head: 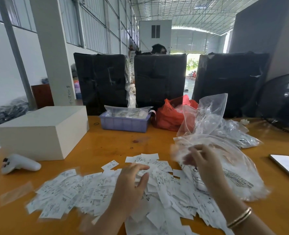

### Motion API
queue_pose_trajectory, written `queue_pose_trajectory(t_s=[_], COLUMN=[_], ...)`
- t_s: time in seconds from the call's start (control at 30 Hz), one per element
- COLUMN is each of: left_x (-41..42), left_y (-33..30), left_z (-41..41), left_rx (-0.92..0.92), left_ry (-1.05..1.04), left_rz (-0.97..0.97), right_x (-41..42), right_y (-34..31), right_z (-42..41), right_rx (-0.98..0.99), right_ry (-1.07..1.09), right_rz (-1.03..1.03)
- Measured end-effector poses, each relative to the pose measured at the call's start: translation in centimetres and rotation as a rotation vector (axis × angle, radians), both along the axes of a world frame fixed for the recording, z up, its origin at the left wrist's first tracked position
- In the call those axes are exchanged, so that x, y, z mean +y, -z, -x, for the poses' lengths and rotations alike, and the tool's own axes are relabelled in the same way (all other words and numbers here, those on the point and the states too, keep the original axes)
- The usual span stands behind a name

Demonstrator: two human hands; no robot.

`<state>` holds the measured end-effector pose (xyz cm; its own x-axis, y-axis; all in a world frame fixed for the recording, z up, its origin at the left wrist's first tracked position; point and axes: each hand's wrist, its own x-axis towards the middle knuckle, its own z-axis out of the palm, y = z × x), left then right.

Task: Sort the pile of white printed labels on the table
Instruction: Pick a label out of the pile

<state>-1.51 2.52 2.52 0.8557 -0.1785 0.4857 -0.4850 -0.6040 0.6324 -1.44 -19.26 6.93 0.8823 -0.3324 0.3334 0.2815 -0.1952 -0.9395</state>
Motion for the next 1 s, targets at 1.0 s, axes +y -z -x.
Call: queue_pose_trajectory(t_s=[1.0], left_x=[-0.3], left_y=[0.3], left_z=[-0.6], left_rx=[0.447], left_ry=[-0.017], left_rz=[0.811], right_x=[4.7], right_y=[5.9], right_z=[-0.3], right_rx=[0.144], right_ry=[-0.037], right_rz=[0.837])
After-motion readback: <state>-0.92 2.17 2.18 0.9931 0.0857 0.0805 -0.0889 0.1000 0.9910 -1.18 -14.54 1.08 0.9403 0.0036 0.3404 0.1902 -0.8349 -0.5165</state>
